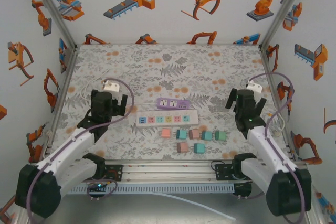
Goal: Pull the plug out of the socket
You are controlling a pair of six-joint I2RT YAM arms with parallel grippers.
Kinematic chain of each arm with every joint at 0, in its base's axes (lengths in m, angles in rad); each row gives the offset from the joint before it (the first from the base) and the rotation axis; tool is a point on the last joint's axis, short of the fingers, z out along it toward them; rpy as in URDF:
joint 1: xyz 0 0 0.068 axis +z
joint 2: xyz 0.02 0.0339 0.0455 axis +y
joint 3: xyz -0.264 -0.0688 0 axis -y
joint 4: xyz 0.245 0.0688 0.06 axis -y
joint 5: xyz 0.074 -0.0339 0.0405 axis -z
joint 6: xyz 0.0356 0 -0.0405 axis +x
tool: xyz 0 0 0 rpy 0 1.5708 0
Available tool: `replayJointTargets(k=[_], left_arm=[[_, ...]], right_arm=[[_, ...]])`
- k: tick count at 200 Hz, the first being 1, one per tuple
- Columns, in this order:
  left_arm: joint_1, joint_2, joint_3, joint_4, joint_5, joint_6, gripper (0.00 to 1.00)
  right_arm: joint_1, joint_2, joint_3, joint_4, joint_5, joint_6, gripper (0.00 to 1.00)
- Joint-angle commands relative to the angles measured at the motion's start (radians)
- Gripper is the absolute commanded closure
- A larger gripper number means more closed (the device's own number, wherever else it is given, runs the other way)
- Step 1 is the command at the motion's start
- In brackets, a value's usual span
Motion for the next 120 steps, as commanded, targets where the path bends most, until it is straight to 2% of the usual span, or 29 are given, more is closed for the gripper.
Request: replayJointTargets(k=[1, 29, 38, 53, 62, 80, 87, 94, 109, 120], left_arm=[[0.089, 0.068, -0.037, 0.179, 0.015, -0.056, 0.03], [0.176, 0.195, -0.101, 0.422, 0.121, -0.089, 0.03], [0.204, 0.248, -0.108, 0.489, 0.167, -0.09, 0.03], [0.232, 0.324, -0.093, 0.569, 0.203, -0.077, 0.03], [0.246, 0.376, -0.092, 0.652, 0.234, -0.05, 0.03], [0.283, 0.491, -0.078, 0.739, 0.237, -0.075, 0.03], [0.303, 0.548, -0.099, 0.835, 0.267, -0.085, 0.03], [0.315, 0.6, -0.112, 0.936, 0.275, -0.088, 0.03], [0.325, 0.545, -0.056, 0.728, 0.261, -0.121, 0.03], [0.328, 0.573, -0.062, 0.787, 0.253, -0.119, 0.03]], right_arm=[[-0.049, 0.139, -0.022, 0.316, -0.1, -0.107, 0.01], [-0.08, 0.373, -0.06, 0.635, -0.145, -0.154, 0.01], [-0.085, 0.409, -0.014, 0.6, -0.161, -0.182, 0.01], [-0.096, 0.497, -0.021, 0.717, -0.186, -0.199, 0.01], [-0.108, 0.482, -0.02, 0.689, -0.216, -0.188, 0.0], [-0.125, 0.513, -0.096, 0.862, -0.311, -0.204, 0.01], [-0.126, 0.547, -0.127, 0.96, -0.33, -0.216, 0.01], [-0.127, 0.522, -0.124, 0.897, -0.337, -0.213, 0.0], [-0.125, 0.527, -0.116, 0.894, -0.323, -0.213, 0.01], [-0.126, 0.533, -0.117, 0.908, -0.273, -0.193, 0.01]])
